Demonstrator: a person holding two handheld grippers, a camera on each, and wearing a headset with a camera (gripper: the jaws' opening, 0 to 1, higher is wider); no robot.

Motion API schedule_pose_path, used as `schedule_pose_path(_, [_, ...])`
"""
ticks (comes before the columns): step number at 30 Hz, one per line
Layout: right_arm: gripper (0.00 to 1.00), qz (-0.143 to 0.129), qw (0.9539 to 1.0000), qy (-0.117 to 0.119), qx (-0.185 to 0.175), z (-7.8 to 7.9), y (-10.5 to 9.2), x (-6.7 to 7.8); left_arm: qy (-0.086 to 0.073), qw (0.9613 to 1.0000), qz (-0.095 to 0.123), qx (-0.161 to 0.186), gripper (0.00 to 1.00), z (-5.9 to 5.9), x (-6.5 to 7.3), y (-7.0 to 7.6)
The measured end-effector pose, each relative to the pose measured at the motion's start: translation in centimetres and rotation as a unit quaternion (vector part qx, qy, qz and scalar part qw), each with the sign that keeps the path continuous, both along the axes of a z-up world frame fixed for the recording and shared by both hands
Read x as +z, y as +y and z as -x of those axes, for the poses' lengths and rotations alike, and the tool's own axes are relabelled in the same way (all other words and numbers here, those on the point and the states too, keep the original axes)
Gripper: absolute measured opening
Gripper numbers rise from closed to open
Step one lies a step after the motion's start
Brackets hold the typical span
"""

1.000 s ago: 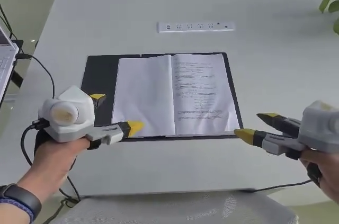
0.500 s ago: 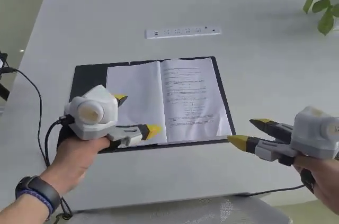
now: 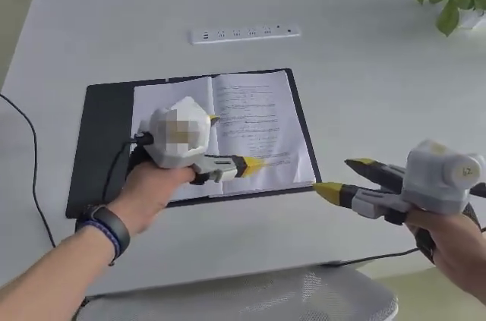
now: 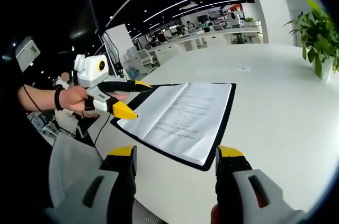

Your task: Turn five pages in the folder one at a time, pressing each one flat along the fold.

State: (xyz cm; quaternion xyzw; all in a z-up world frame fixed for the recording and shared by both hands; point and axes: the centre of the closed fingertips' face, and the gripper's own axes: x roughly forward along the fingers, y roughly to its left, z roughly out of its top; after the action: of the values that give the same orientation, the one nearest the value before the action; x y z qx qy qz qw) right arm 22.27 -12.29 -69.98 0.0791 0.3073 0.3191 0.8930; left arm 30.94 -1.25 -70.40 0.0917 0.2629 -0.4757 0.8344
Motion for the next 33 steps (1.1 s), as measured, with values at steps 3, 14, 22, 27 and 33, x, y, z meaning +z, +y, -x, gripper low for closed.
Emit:
schedule_pose_path(3, [0.59, 0.001, 1.0000, 0.002, -0.001, 0.2, -0.2, -0.2, 0.004, 1.0000, 0.003, -0.004, 0.73, -0.3, -0.4, -1.2])
schedule_pose_path(14, [0.61, 0.008, 1.0000, 0.006, -0.001, 0.5, -0.5, -0.4, 0.027, 0.9995, -0.011, -0.011, 0.72, -1.0, -3.9, -4.9])
schedule_pose_path(22, [0.61, 0.006, 0.9999, 0.013, -0.003, 0.7, -0.8, -0.6, 0.033, 0.9991, -0.024, -0.005, 0.71, -0.7, -6.0, -6.7])
schedule_pose_path(27, [0.61, 0.000, 0.9998, 0.015, -0.011, 0.7, -1.0, -0.6, 0.043, 0.9986, -0.032, -0.002, 0.70, -0.6, -7.5, -7.4])
schedule_pose_path(33, [0.60, -0.003, 0.9997, 0.021, -0.014, 0.8, -1.4, -1.0, 0.045, 0.9980, -0.044, -0.002, 0.69, -0.7, -9.3, -8.9])
